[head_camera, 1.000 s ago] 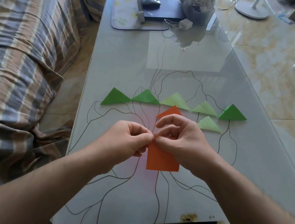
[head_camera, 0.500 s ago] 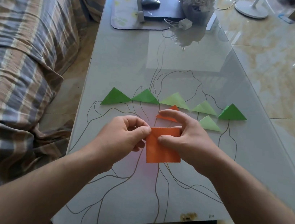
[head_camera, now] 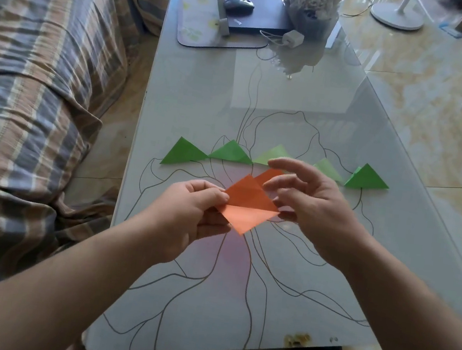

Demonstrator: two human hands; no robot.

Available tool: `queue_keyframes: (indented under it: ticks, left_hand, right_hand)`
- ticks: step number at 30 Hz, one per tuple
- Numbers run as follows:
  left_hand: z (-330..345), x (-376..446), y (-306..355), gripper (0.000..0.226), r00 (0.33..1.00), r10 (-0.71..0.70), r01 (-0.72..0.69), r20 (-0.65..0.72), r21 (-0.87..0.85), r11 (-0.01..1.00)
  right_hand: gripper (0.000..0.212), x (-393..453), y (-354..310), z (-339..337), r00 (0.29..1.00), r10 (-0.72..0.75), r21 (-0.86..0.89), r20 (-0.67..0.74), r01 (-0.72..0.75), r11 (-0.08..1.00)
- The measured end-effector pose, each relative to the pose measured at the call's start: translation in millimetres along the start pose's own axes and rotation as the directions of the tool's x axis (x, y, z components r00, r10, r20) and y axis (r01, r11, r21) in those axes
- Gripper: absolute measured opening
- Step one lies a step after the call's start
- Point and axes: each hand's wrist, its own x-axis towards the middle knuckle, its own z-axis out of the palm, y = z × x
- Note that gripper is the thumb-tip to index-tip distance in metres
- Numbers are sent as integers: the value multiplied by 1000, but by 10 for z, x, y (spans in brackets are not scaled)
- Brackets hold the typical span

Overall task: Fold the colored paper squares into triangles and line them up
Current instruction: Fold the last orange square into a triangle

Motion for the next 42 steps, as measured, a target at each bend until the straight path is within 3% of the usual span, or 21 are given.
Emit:
queue_keyframes:
  ticks: [3,7,9,11,14,24,29,33,37,42]
  left_hand:
    - [3,3,22,7,998,-63,62,-3,-129,990]
    - [18,-25,22,9,994,-106,112,38,-221,969]
    - [26,-47,26,13,989,-122,138,82,-232,963]
    - [24,-62,26,13,983,-138,164,123,-235,958]
    - [30,-81,13,12,972,-158,194,176,-212,958]
    - [85,-111,-42,13,985,-54,60,162,-36,998]
    - [80,-132,-65,25,981,174,-190,89,213,959]
    - [42,-132,-92,31,955,287,-295,71,281,913]
    - [32,-125,-96,12,930,366,-361,41,290,886]
    - [47,-116,-80,14,937,350,-340,10,256,905]
  right_hand:
    - [65,-36,-27,-42,999,-16,-109,45,21,994]
    - [40,-86,-5,7,983,-114,-367,144,160,916]
    - [30,-79,35,49,979,-157,-380,127,194,904]
    - [20,-59,71,84,976,-196,-311,91,215,926]
    - [12,-37,80,107,994,-105,-68,27,107,992]
    - [26,-27,31,109,993,117,224,-30,-107,969]
    - [18,-23,22,117,981,182,250,-61,-162,955]
    - [21,-21,18,129,978,201,288,-51,-179,941]
    - [22,-44,-14,121,980,199,305,12,-193,932]
    - [26,-70,-26,137,989,138,252,51,-146,957]
